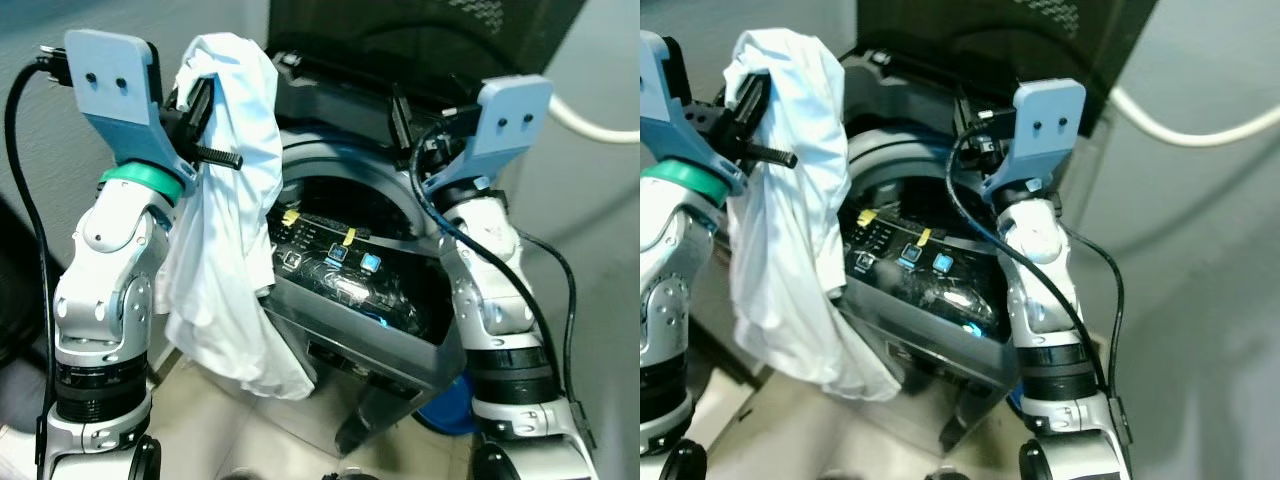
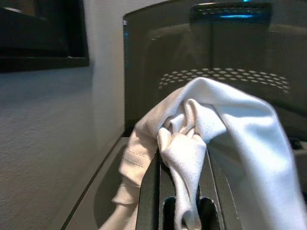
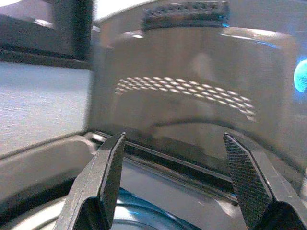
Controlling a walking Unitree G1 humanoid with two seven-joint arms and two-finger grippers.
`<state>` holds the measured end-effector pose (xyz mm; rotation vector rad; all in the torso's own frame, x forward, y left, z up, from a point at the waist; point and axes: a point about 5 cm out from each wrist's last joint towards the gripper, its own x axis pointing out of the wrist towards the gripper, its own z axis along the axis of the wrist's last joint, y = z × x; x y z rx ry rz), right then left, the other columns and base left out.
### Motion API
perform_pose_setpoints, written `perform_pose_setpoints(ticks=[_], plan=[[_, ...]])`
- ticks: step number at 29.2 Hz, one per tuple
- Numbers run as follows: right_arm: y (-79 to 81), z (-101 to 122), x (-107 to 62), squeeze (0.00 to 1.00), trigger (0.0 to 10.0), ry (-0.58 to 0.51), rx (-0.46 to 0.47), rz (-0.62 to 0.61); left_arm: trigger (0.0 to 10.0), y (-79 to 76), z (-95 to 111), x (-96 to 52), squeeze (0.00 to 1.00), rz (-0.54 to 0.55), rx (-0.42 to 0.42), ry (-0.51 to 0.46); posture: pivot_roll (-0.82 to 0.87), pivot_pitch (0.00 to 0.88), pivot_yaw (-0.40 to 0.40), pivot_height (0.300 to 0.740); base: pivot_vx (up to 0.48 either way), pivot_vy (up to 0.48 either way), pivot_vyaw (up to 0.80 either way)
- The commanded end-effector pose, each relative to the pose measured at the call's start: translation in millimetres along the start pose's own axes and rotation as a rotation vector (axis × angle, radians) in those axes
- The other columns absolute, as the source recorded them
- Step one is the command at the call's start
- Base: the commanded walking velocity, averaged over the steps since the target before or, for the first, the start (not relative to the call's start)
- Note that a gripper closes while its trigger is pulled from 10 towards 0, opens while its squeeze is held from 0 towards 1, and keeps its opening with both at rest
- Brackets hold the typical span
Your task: Clothes washing
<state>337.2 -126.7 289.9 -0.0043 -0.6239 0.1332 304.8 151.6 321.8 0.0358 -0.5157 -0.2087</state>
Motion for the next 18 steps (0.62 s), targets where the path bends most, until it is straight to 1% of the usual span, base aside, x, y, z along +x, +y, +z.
perform_pose_setpoints(ticks=[1, 18], plan=[[6.8, -2.6, -0.8, 0.0, 10.0, 0.015, 0.003, 0.02, 10.0, 5.3, -0.2, -2.3, 0.0, 0.019, 0.022, 0.002, 0.04, 0.066, -0.013, 0.74, 0.0, 0.0, 0.0], [6.2, -4.2, -1.0, 0.0, 10.0, 0.022, -0.007, 0.021, 10.0, 2.8, -2.1, -2.3, 0.0, -0.001, 0.028, 0.018, 0.04, 0.07, -0.011, 0.74, 0.0, 0.0, 0.0]])
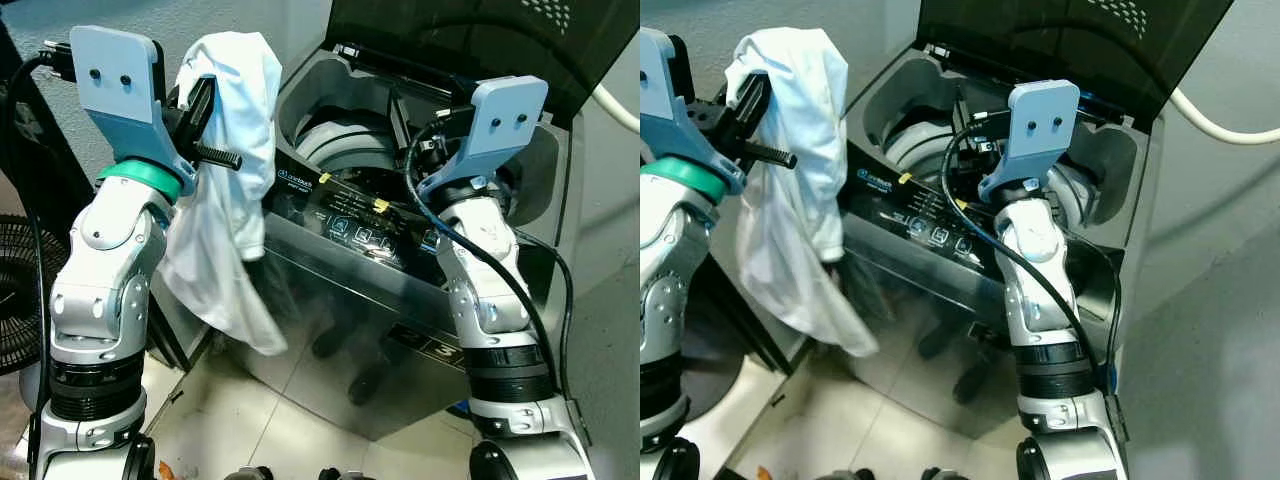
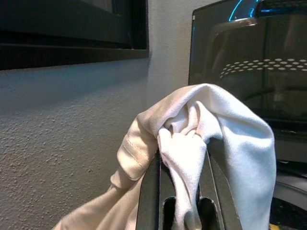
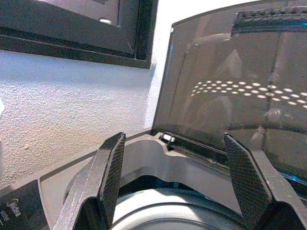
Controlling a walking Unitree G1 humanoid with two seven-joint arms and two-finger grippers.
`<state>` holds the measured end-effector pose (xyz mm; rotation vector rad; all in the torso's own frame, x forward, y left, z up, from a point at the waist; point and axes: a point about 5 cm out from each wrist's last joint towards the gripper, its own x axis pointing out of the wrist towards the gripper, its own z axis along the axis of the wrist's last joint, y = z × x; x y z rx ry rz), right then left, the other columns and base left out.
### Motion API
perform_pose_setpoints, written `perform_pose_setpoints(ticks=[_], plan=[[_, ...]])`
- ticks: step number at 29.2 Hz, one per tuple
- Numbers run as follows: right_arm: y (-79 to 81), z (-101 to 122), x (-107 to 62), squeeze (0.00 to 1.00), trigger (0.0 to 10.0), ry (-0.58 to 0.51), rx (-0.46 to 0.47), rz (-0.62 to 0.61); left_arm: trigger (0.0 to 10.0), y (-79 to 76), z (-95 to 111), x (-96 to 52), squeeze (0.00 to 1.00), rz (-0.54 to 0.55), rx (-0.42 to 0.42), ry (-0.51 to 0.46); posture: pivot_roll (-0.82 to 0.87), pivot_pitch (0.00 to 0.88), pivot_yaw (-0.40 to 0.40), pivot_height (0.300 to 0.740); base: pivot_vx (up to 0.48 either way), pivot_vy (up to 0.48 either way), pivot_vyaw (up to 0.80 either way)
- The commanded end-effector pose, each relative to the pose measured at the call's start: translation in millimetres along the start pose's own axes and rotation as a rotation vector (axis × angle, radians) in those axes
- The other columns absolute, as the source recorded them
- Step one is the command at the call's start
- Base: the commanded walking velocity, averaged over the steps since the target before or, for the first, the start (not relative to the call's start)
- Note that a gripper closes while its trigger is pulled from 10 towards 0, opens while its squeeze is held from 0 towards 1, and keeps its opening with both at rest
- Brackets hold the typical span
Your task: Clothes washing
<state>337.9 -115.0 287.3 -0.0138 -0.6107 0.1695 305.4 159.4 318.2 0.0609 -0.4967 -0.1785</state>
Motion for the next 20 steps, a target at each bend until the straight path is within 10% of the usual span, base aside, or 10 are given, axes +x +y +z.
perform_pose_setpoints(ticks=[1, 15, 20], plan=[[-5.3, -1, -1.7, 0.0, 10.0, 0.009, -0.009, -0.016, 10.0, -4.6, 1, 0.4, 0.0, -0.023, -0.001, -0.004, 0.04, 0.07, -0.011, 0.74, 0.0, 0.0, 0.0], [3.3, 21, 5.4, 0.0, 10.0, -0.104, -0.011, 0.029, 10.0, -16.0, 34, 14.5, 0.0, -0.253, 0.168, -0.161, 0.05, 0.068, -0.017, 0.74, 0.0, 0.0, 0.0], [26.9, 36, 5.8, 0.0, 10.0, -0.111, 0.21, 0.317, 10.0, -23.1, 74, 40.6, 0.0, -0.376, 0.132, -0.33, 0.04, 0.061, -0.017, 0.74, 0.0, 0.0, 0.0]])
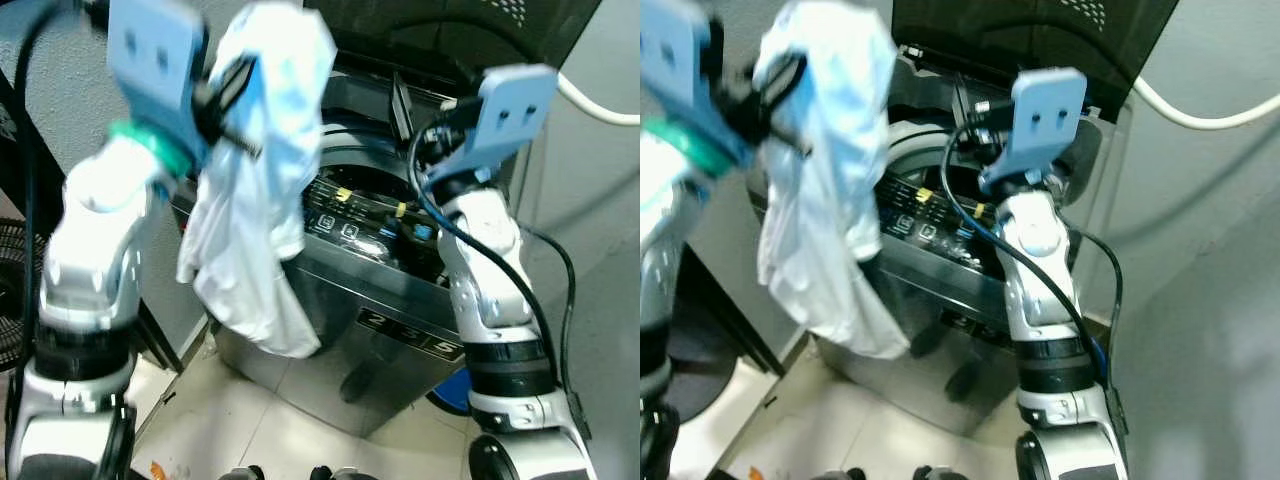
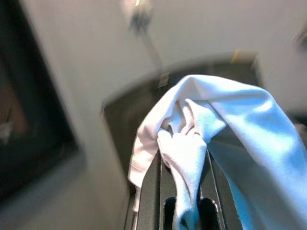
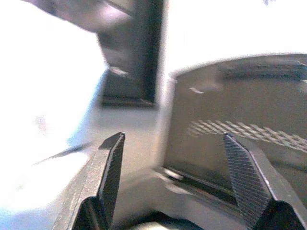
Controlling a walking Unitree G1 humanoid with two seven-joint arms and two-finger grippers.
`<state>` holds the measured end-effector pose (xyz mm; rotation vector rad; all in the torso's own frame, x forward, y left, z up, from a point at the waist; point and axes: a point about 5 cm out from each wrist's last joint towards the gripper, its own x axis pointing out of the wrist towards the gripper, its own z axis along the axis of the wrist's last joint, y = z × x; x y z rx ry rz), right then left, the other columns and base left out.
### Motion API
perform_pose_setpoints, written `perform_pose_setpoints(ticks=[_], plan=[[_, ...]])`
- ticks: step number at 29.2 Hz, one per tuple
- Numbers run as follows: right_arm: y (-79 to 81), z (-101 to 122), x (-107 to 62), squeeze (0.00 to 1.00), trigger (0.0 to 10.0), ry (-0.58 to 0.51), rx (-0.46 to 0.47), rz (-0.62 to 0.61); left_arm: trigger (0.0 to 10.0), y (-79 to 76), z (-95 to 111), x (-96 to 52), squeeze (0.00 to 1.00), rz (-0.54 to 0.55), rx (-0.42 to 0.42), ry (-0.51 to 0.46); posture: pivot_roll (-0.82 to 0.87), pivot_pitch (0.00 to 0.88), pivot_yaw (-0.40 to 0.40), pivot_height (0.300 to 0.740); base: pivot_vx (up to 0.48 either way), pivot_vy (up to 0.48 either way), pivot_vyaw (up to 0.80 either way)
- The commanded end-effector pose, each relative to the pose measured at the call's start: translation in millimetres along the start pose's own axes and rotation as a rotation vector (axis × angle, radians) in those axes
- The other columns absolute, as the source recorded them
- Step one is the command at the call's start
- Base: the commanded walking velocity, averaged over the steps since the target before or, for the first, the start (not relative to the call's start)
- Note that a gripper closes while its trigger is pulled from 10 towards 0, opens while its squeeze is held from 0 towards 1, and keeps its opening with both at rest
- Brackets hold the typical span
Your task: Clothes washing
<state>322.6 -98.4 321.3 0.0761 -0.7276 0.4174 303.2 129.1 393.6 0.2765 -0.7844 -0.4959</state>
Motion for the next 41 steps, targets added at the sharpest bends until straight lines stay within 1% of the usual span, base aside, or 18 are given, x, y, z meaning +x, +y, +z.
perform_pose_setpoints(ticks=[1, 2, 4, 6, 7, 8, 9, 12, 13, 18, 19, 20, 21, 23, 24, 25, 26, 41], plan=[[10.9, -1, -1.8, 0.0, 10.0, 0.022, 0.073, 0.105, 10.0, 1.0, 5, 3.1, 0.0, -0.02, -0.017, -0.048, 0.04, 0.061, -0.017, 0.74, 0.0, 0.0, 0.0], [21.4, -2, -7.2, 0.0, 10.0, 0.047, 0.125, 0.24, 10.0, 1.5, 10, 10.7, 0.0, -0.043, -0.047, -0.083, 0.03, 0.058, -0.015, 0.74, 0.0, 0.0, 0.0], [38.1, -11, -25.2, 0.0, 10.0, 0.132, 0.127, 0.468, 10.0, -0.9, 10, 19.5, 0.0, -0.079, -0.08, -0.105, 0.02, 0.059, -0.014, 0.74, 0.0, 0.0, 0.0], [42.6, -18, -32.7, 0.0, 10.0, 0.18, 0.086, 0.528, 10.0, -2.6, 8, 21.6, 0.0, -0.089, -0.086, -0.102, 0.02, 0.059, -0.014, 0.74, 0.0, 0.0, 0.0], [46.2, -37, -41.8, 0.0, 10.0, 0.263, -0.015, 0.561, 10.0, -5.6, 4, 24.2, 0.0, -0.102, -0.094, -0.098, 0.01, 0.061, -0.015, 0.74, 0.0, 0.0, 0.0], [46.7, -43, -44.0, 0.0, 10.0, 0.283, -0.043, 0.559, 10.0, -6.6, 3, 24.8, 0.0, -0.105, -0.097, -0.098, 0.01, 0.061, -0.015, 0.74, 0.0, 0.0, 0.0], [47.0, -53, -46.6, 0.88, 10.0, 0.32, -0.073, 0.542, 10.0, -8.3, 3, 25.5, 0.0, -0.108, -0.103, -0.098, 0.02, 0.063, -0.017, 0.74, 0.0, 0.0, 0.0], [47.1, -60, -48.3, 0.88, 10.0, 0.342, -0.088, 0.533, 10.0, -9.0, 2, 26.4, 0.0, -0.113, -0.106, -0.101, 0.02, 0.064, -0.019, 0.74, 0.0, 0.0, 0.0], [47.6, -65, -49.1, 1.0, 10.0, 0.36, -0.1, 0.522, 10.0, -9.4, 1, 27.3, 0.0, -0.115, -0.11, -0.103, 0.02, 0.064, -0.02, 0.74, 0.0, 0.0, 0.0], [50.6, -68, -48.5, 1.0, 10.0, 0.386, -0.09, 0.53, 10.0, -10.1, 0, 29.5, 0.0, -0.12, -0.121, -0.112, 0.02, 0.066, -0.021, 0.74, 0.0, 0.0, 0.0], [49.8, -69, -46.6, 0.87, 10.0, 0.401, -0.105, 0.516, 10.0, -10.4, -1, 30.2, 0.0, -0.123, -0.125, -0.116, 0.02, 0.067, -0.023, 0.74, 0.0, 0.0, 0.0], [49.8, -69, -46.6, 0.87, 10.0, 0.401, -0.105, 0.516, 10.0, -10.4, -1, 30.2, 0.0, -0.123, -0.125, -0.116, 0.02, 0.067, -0.023, 0.74, 0.0, 0.0, 0.0], [47.9, -71, -42.8, 0.0, 10.0, 0.415, -0.13, 0.481, 10.0, -11.2, -3, 30.5, 0.0, -0.122, -0.133, -0.119, 0.02, 0.07, -0.025, 0.74, 0.0, 0.0, 0.0], [50.8, -71, -43.3, 0.0, 10.0, 0.418, -0.112, 0.498, 10.0, -12.0, -3, 30.5, 0.0, -0.118, -0.135, -0.118, 0.02, 0.072, -0.025, 0.74, 0.0, 0.0, 0.0], [52.7, -71, -44.3, 0.0, 4.3, 0.417, -0.1, 0.509, 10.0, -12.2, -4, 30.5, 0.0, -0.116, -0.136, -0.117, 0.02, 0.072, -0.025, 0.74, 0.0, 0.0, 0.0], [53.6, -71, -44.9, 0.0, 3.3, 0.417, -0.095, 0.512, 10.0, -12.4, -4, 30.7, 0.0, -0.114, -0.137, -0.117, 0.02, 0.073, -0.025, 0.74, 0.0, 0.0, 0.0], [55.3, -73, -45.7, 0.0, 0.0, 0.416, -0.085, 0.512, 10.0, -12.7, -5, 30.8, 0.0, -0.11, -0.137, -0.116, 0.02, 0.073, -0.026, 0.74, 0.0, 0.0, 0.0], [59.4, -72, -39.1, 0.0, 0.0, 0.386, -0.034, 0.424, 10.0, -12.1, -11, 28.5, 0.0, -0.077, -0.142, -0.098, 0.02, 0.084, -0.026, 0.74, 0.0, 0.0, 0.0]])
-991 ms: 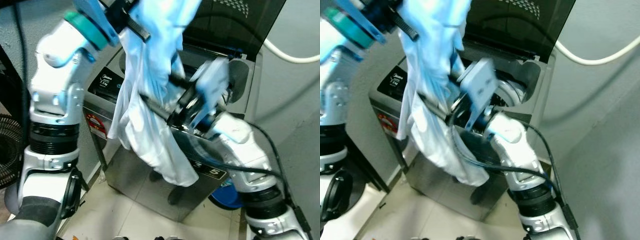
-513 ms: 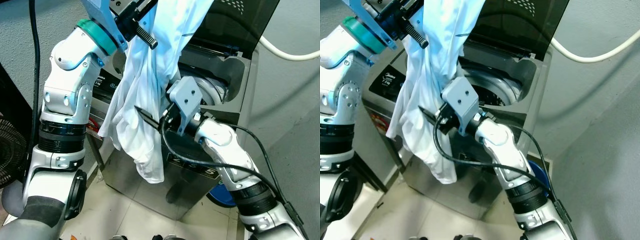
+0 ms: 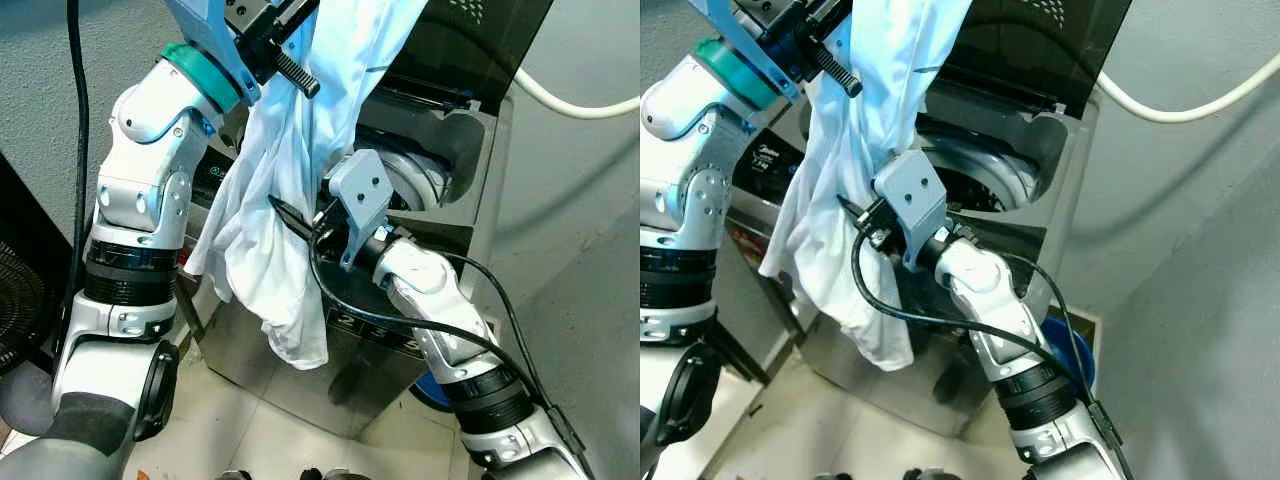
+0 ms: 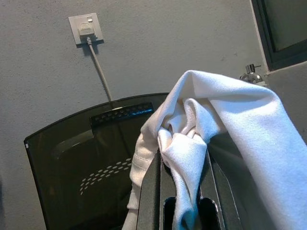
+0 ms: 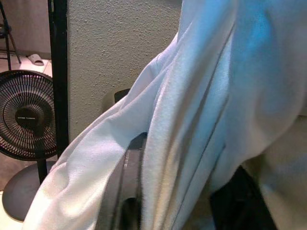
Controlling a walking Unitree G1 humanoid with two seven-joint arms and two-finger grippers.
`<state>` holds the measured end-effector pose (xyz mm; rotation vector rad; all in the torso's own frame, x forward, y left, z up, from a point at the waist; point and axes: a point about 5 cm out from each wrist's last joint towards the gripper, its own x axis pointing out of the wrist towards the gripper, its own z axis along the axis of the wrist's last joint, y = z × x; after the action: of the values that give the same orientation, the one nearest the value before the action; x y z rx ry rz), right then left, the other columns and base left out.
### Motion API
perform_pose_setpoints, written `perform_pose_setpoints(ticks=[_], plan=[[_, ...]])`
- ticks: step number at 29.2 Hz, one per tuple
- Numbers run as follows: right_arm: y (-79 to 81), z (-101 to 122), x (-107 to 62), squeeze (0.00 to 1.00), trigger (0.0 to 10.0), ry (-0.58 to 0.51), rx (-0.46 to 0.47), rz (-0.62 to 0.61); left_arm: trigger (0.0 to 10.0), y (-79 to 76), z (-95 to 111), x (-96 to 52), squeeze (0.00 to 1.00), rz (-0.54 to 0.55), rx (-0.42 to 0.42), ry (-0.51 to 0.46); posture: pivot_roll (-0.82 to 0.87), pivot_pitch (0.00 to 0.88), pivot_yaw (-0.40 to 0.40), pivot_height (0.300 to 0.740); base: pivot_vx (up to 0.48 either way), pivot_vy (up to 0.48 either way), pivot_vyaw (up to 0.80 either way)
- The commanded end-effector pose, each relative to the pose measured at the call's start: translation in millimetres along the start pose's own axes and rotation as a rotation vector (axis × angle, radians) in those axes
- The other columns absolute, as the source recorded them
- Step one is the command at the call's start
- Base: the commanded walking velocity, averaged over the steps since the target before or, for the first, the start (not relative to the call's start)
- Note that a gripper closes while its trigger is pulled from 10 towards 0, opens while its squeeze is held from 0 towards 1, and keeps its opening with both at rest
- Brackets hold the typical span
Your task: Clothes washing
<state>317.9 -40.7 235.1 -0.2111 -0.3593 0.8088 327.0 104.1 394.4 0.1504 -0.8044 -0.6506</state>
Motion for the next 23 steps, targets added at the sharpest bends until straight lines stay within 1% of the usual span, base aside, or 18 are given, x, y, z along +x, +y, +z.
perform_pose_setpoints(ticks=[1, 12, 14, 15, 16, 17, 18, 19, 20, 21, 22, 23], plan=[[-2.0, 2, -0.5, 0.0, 0.0, -0.01, 0.014, -0.014, 10.0, 0.5, 4, 0.9, 0.0, 0.009, 0.014, -0.024, 0.02, 0.084, -0.026, 0.74, 0.0, 0.0, 0.0], [-1.6, 4, 1.4, 0.0, 0.0, -0.023, 0.047, -0.001, 10.0, 1.5, 0, -2.9, 0.0, 0.033, 0.012, -0.01, 0.02, 0.09, -0.027, 0.74, 0.0, 0.0, 0.0], [-3.6, 5, 3.3, 0.0, 0.0, -0.022, 0.046, -0.003, 10.0, 1.9, 0, -3.4, 0.0, 0.039, 0.01, -0.011, 0.02, 0.093, -0.028, 0.74, 0.0, 0.0, 0.0], [-10.6, 6, 10.0, 0.0, 0.0, -0.014, 0.036, -0.042, 10.0, 1.9, -1, -4.1, 0.0, 0.043, 0.007, -0.011, 0.02, 0.097, -0.03, 0.74, 0.0, 0.0, 0.0], [-10.6, 6, 10.0, 0.0, 0.0, -0.014, 0.036, -0.042, 10.0, 1.9, -1, -4.1, 0.0, 0.043, 0.007, -0.011, 0.02, 0.097, -0.03, 0.74, 0.0, 0.0, 0.0], [-26.1, 9, 23.3, 0.0, 2.2, 0.002, 0.013, -0.142, 10.0, 2.0, -2, -6.0, 0.0, 0.055, 0.0, -0.007, 0.01, 0.1, -0.028, 0.74, 0.0, 0.0, 0.0], [-26.1, 9, 23.3, 0.0, 2.2, 0.002, 0.013, -0.142, 10.0, 2.0, -2, -6.0, 0.0, 0.055, 0.0, -0.007, 0.01, 0.1, -0.028, 0.74, 0.0, 0.0, 0.0], [-32.9, 11, 28.8, 0.0, 2.2, 0.01, 0.002, -0.19, 10.0, 2.2, -3, -6.8, 0.0, 0.061, -0.002, -0.004, 0.01, 0.1, -0.028, 0.74, 0.0, 0.0, 0.0], [-39.7, 13, 33.3, 0.0, 6.2, 0.014, -0.012, -0.24, 10.0, 2.4, -4, -8.0, 0.0, 0.068, -0.005, 0.0, 0.01, 0.099, -0.027, 0.74, 0.0, 0.0, 0.0], [-45.3, 15, 37.0, 0.0, 6.2, 0.015, -0.025, -0.284, 10.0, 2.6, -5, -9.1, 0.0, 0.075, -0.008, 0.003, 0.01, 0.099, -0.027, 0.74, 0.0, 0.0, 0.0], [-45.3, 15, 37.0, 0.0, 6.2, 0.015, -0.025, -0.284, 10.0, 2.6, -5, -9.1, 0.0, 0.075, -0.008, 0.003, 0.01, 0.099, -0.027, 0.74, 0.0, 0.0, 0.0], [-54.8, 18, 41.0, 0.0, 10.0, 0.02, -0.03, -0.353, 10.0, 2.8, -7, -10.9, 0.0, 0.083, -0.013, 0.009, 0.01, 0.098, -0.027, 0.74, 0.0, 0.0, 0.0]])
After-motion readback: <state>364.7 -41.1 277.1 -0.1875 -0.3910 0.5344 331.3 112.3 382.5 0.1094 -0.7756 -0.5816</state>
